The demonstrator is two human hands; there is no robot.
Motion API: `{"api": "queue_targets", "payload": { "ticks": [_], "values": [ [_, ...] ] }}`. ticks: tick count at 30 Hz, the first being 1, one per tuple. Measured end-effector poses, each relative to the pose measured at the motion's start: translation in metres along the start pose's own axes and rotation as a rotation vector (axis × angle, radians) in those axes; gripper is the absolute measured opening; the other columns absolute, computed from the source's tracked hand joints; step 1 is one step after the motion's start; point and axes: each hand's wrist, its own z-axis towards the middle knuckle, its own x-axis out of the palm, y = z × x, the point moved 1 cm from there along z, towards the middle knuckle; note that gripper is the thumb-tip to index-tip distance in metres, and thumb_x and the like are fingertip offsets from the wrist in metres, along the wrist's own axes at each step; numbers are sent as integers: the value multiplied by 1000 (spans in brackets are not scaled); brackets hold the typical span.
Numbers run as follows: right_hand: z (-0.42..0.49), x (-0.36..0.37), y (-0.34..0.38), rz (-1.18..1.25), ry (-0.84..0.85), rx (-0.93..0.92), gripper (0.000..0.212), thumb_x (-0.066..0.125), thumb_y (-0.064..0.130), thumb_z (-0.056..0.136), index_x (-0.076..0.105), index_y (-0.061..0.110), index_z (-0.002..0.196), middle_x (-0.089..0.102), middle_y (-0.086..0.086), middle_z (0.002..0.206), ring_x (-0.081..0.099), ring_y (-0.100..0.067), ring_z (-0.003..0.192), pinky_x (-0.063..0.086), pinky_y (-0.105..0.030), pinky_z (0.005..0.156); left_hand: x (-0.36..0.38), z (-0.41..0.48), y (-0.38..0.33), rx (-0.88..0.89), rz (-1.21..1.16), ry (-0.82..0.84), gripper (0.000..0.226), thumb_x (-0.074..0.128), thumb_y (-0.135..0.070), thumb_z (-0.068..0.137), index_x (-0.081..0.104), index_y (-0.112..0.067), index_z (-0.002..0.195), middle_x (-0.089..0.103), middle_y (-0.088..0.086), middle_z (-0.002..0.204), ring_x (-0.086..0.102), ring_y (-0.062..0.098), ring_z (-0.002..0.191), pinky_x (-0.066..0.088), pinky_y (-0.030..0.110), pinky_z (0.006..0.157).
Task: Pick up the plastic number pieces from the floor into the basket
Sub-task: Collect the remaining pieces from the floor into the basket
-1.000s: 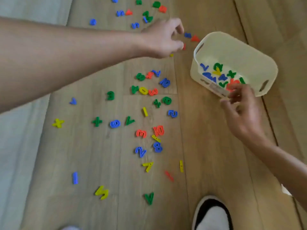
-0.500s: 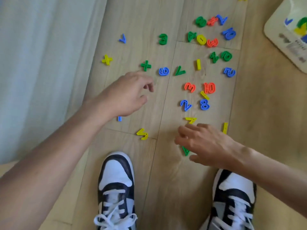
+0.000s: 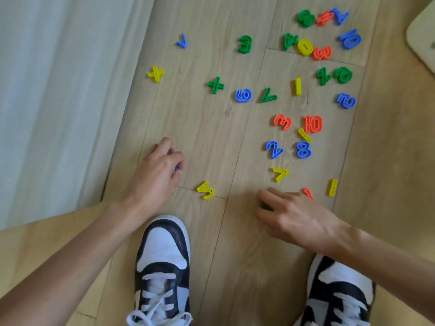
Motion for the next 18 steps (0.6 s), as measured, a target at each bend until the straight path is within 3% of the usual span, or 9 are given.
{"api": "queue_targets", "payload": {
  "ticks": [3, 6, 8, 10, 12, 15, 18],
  "values": [
    [-9, -10, -7, 154, -81, 112, 7, 63, 15, 85, 62, 8, 86, 54, -8, 94, 54, -20, 76, 48, -37, 51, -4, -3, -8, -9, -74, 6, 18, 66, 3, 71, 63, -14, 69, 49, 0, 94, 55, 14, 63, 49, 31, 61],
    [-28, -20, -23, 183, -233, 375, 15, 73, 7, 78, 69, 6, 93, 55, -8, 94, 44, -12, 76, 46, -31, 55, -1, -9, -22, 51, -82, 21, 19, 70, 2, 68, 62, -15, 68, 50, 0, 90, 55, 14, 61, 48, 29, 58],
    [-39, -20, -31, 160, -255, 513, 24, 76, 5, 75, 70, 6, 98, 56, -8, 95, 42, -10, 76, 41, -27, 59, 0, -10, -23, 24, -56, -36, 19, 77, -10, 70, 62, -15, 81, 50, 0, 95, 58, 18, 67, 44, 28, 59],
    [-46, -16, -36, 148, -256, 594, 26, 76, 7, 77, 69, 6, 103, 57, -7, 97, 47, -13, 74, 38, -24, 62, 3, -9, -20, -10, -30, -79, 33, 79, -23, 75, 62, -15, 102, 48, 1, 105, 59, 22, 81, 49, 32, 64],
    [-49, -11, -37, 135, -252, 628, 22, 73, 12, 83, 67, 7, 103, 56, -7, 100, 54, -18, 77, 42, -26, 59, 8, -8, -17, -9, -21, -88, 40, 77, -24, 78, 61, -14, 113, 47, 4, 110, 59, 26, 92, 52, 36, 70],
    [-50, -5, -35, 126, -257, 655, 17, 69, 18, 87, 66, 7, 99, 53, -7, 106, 55, -24, 93, 52, -38, 58, 14, -7, -17, 19, 4, -92, 24, 73, -11, 80, 62, -13, 101, 49, 3, 103, 58, 24, 84, 45, 29, 65],
    [-51, -2, -35, 139, -236, 690, 24, 69, 27, 87, 66, 8, 101, 51, -7, 114, 52, -24, 103, 54, -40, 61, 15, -4, -18, 15, 6, -85, 15, 66, 2, 81, 62, -12, 86, 51, 1, 93, 55, 18, 69, 37, 24, 59]
  ]
}}
